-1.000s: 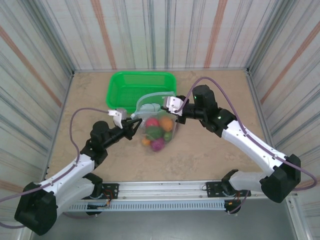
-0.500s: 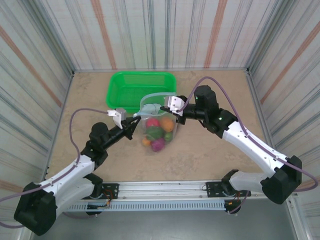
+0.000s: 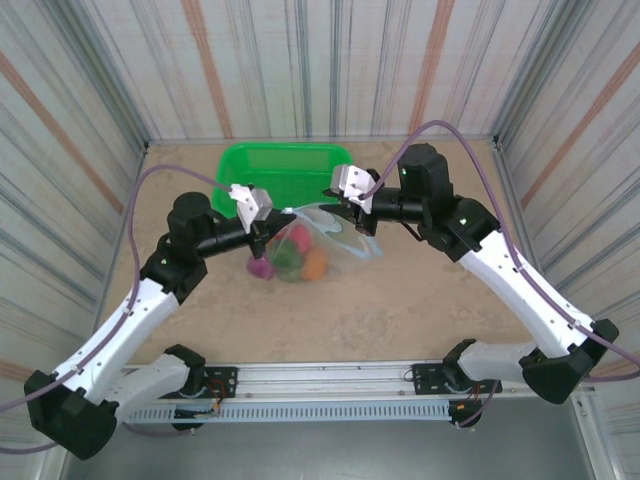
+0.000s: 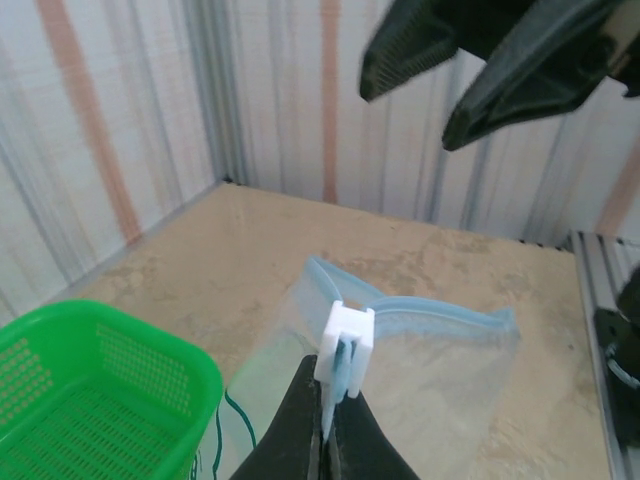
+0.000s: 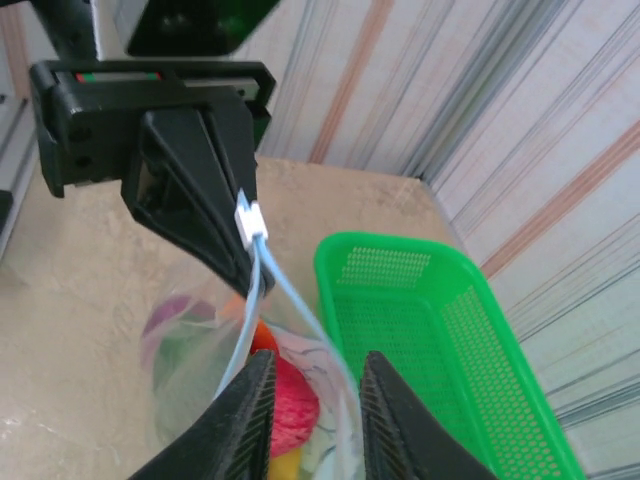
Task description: Place the food in the zip-top bag and seal the zipper
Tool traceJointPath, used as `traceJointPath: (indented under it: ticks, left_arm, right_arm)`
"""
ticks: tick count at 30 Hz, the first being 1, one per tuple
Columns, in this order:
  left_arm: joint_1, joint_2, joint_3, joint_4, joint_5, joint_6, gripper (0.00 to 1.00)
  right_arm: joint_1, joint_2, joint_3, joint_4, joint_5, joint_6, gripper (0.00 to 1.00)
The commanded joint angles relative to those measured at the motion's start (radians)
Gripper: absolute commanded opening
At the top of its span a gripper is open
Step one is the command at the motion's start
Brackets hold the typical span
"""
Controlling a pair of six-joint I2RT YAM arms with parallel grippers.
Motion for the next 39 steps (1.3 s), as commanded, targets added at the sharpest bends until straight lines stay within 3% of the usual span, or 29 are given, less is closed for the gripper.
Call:
traceJointPath:
  ticks: [1,6,11,19,27,39]
  left_arm:
    - [0.005,0.019,0.036,-0.091,0.141,0.135,0.00]
    - [0.004,0.034,0.040,-0.157,0.191,0.207,0.00]
    - [-0.025,0.028,0.063,-0.268,0.088,0.270,0.00]
    - [-0.045,-0.023,0.013,-0.188,0.074,0.203,0.00]
    - [-0.071,-0.053,-0.004,-0.197,0.004,0.230,0.00]
    - [-0.078,-0.051,-0.009,-0.186,-0.003,0.219,0.00]
  right_arm:
    - [0.015,0.019,0.010,-0.122,-0.002,0.001,0.31]
    - [0.055,0.020,-0.037,-0.081,-0.108,0.042,0.37]
    - [0.134,0.043,-0.055,-0.020,-0.080,0.044,0.39]
    - [0.176,0.092,-0.065,0.084,-0.063,0.079,0.38]
    - [0.193,0.095,-0.100,0.071,-0.030,0.081,0.27]
    - [0.187,0.036,-0.156,0.079,-0.012,0.077,0.30]
